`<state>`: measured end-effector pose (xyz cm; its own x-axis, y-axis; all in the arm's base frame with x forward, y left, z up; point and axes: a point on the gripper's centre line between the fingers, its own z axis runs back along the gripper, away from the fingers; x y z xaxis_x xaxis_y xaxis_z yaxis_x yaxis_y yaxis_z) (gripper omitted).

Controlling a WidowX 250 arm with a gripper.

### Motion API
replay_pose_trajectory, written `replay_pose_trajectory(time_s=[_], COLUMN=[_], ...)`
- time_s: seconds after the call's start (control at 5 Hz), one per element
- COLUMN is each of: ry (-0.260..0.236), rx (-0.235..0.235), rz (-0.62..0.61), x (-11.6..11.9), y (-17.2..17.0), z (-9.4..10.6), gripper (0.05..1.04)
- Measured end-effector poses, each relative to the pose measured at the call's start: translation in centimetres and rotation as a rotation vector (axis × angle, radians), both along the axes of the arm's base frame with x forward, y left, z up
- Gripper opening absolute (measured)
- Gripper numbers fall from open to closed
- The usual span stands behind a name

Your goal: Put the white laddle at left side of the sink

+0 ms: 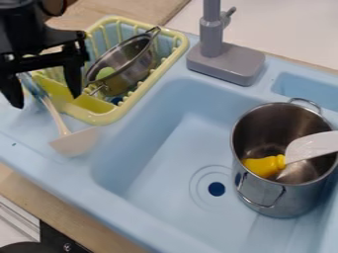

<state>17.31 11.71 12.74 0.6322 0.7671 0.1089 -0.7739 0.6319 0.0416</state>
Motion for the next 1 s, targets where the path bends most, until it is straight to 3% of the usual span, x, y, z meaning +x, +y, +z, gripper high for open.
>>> replay_pose_trajectory(time_s=[0.4,0.8,1.0], ry=[-0.016,-0.03,-0.01], rx=[-0.028,-0.034,-0.037], rz=[0.036,-0.015,-0.097], x=[0.04,0.24,0.33], y=[0.59,0.65,0.22], z=[-0.55,-0.82,-0.66], gripper=[0.949,0.393,0.251])
